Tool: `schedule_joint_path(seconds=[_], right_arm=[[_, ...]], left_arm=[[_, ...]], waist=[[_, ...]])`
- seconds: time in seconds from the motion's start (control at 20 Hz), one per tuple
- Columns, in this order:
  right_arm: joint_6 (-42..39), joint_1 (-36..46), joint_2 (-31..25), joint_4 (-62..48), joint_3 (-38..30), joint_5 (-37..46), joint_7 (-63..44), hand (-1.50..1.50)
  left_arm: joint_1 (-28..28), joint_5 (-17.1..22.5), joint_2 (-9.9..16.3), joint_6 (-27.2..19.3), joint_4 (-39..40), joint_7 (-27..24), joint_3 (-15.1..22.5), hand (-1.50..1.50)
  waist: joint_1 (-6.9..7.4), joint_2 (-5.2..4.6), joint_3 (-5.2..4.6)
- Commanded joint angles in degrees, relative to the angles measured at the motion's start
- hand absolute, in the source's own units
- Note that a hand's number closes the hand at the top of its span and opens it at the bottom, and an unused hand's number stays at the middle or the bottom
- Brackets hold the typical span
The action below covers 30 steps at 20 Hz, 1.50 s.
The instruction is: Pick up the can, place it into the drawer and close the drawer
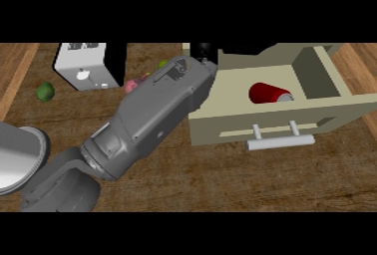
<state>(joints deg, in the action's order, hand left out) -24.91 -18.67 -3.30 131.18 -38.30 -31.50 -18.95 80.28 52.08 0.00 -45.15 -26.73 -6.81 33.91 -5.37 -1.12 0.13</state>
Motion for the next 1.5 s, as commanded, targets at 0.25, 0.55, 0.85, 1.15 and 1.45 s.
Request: schedule_joint_path(seconds=[0.25, 0.55, 0.85, 1.15, 1.45], right_arm=[[1.2, 4.34, -1.42, -0.05, -0.15, 2.34, 1.28, -1.5], [-6.28, 2.76, -3.29, 5.51, -0.88, 13.63, 10.54, -1.5], [-3.83, 11.01, -3.28, 6.32, 6.23, 26.88, 12.07, -1.5], [-3.83, 13.01, -0.75, 6.11, 16.76, 43.9, 16.51, -1.5], [1.47, 22.27, -2.78, -2.44, 26.42, 61.58, 15.76, -1.5]], left_arm=[[-0.74, 3.63, 0.0, 2.51, 2.93, -6.52, -1.1, -1.5], [0.26, 6.22, 0.0, 0.1, -0.96, -6.27, -0.12, -1.5], [1.8, 6.68, 0.0, 0.59, -0.49, -9.73, 0.1, -1.5], [1.44, 8.59, 0.0, -1.35, -1.0, -10.45, 0.94, -1.5], [0.84, 8.42, 0.0, -0.07, -2.59, -8.49, 0.15, -1.5]], waist=[[0.81, -0.31, -0.05], [0.54, 0.22, 0.0], [2.91, -0.05, -0.07], [2.87, 0.0, -0.02], [5.76, 0.51, -0.14]])
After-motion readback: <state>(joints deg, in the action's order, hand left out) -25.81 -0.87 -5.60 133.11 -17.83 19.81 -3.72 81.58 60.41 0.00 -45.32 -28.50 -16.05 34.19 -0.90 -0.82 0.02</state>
